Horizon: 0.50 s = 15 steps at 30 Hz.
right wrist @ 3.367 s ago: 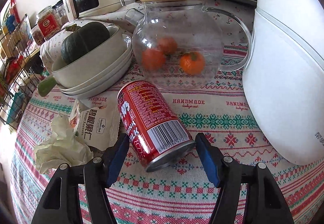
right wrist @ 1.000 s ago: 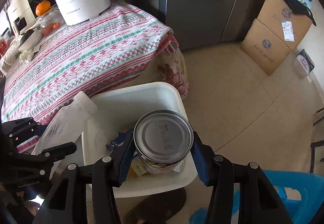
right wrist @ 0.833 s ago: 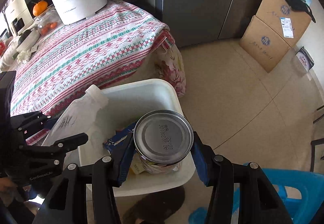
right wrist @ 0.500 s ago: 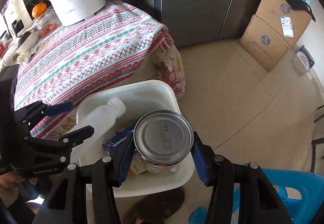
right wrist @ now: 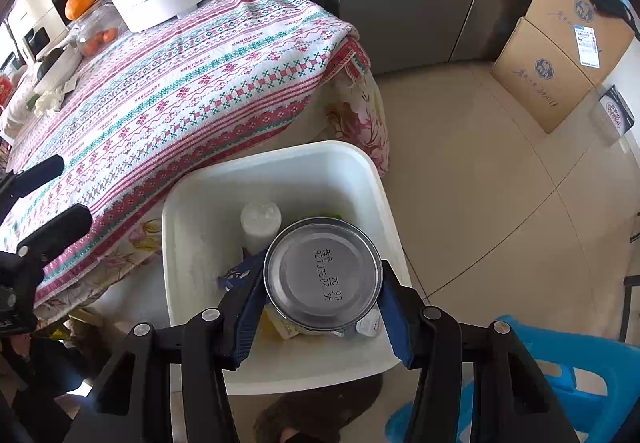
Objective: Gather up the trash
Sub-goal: 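Open the right tool over the white bin to drop the red can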
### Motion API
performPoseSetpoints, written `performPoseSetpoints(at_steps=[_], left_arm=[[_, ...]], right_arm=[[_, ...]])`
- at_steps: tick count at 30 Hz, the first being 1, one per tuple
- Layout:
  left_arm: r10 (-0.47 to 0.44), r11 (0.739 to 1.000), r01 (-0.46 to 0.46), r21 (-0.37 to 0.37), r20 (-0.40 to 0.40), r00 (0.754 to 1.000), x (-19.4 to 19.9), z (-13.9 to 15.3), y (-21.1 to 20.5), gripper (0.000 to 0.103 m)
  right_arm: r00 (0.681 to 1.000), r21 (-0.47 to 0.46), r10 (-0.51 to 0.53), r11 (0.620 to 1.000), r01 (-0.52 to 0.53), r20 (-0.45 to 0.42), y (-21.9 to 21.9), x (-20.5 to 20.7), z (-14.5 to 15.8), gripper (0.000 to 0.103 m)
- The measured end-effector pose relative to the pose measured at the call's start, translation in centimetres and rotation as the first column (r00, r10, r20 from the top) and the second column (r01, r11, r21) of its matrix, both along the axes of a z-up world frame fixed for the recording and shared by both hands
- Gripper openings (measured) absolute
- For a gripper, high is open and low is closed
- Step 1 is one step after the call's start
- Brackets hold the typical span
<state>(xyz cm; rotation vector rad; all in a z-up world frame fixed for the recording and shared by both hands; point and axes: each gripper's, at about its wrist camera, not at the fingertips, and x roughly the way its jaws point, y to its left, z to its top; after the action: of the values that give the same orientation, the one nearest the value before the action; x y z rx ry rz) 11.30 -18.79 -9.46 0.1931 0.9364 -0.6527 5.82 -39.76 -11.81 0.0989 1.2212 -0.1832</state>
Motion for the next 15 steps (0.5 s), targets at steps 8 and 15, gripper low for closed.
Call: performPoseSetpoints(at_steps=[8,15], left_arm=[[0.078,0.997,-0.078,-0.021,-0.014,0.997,0.9,0.8,2.8,0.096],[0.116,0.992,-0.117,-0.041,-0.016,0.993,1.7,1.5,4.2,0.097]], right_arm=[[1.000,0.008,-0.016,1.000,0.016,0.008,0.0,0.8,0.0,0.055],[0.997,0.033,-0.050,0.998,0.048,0.060,-0.3,1.0,1.8,0.063]])
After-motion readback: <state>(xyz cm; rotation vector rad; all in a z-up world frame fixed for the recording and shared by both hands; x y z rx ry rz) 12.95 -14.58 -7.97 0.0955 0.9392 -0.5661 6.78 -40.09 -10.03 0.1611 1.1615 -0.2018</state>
